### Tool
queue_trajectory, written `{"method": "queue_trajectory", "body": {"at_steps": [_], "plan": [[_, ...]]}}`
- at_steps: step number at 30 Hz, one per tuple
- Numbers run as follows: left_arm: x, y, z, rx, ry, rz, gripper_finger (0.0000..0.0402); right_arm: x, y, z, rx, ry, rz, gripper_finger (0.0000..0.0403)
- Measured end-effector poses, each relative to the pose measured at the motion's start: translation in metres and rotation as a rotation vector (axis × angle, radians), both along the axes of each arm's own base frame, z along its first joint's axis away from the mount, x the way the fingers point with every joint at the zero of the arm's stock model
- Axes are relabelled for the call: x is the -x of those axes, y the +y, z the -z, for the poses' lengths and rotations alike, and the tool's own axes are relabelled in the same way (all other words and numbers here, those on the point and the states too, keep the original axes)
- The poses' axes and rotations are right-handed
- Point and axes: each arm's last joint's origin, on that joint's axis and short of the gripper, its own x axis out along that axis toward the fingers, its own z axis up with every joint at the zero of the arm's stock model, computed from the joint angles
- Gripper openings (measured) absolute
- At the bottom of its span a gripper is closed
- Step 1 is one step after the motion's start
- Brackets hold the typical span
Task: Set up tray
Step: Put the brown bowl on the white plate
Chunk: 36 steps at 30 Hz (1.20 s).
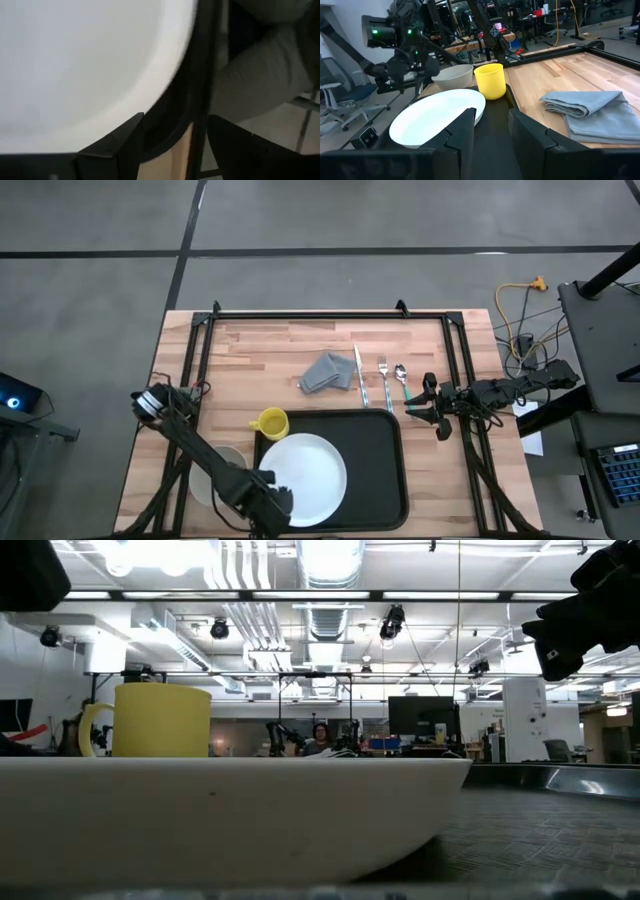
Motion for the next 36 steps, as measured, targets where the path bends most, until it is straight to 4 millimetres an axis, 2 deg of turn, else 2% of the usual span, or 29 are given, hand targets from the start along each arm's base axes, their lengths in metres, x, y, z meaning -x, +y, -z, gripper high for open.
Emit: {"method": "queue_trajectory", "body": {"at_steps": [14,23,28,36], "plan": [[0.015,0.015,0.001,-0.134,0.175,-0.227,0.0194,0.0,0.0,0.0,0.0,0.0,0.0,0.0112],[0.022,0.024,0.002,-0.231,0.265,-0.464,0.0194,0.0,0.0,0.0,0.0,0.0,0.0,0.0112],[0.029,0.029,0.002,-0.298,0.318,-0.492,0.0194,0.0,0.0,0.0,0.0,0.0,0.0,0.0112],[0.027,0.027,-0.005,-0.283,0.308,-0.491,0.0194,0.0,0.0,0.0,0.0,0.0,0.0,0.0112]]}}
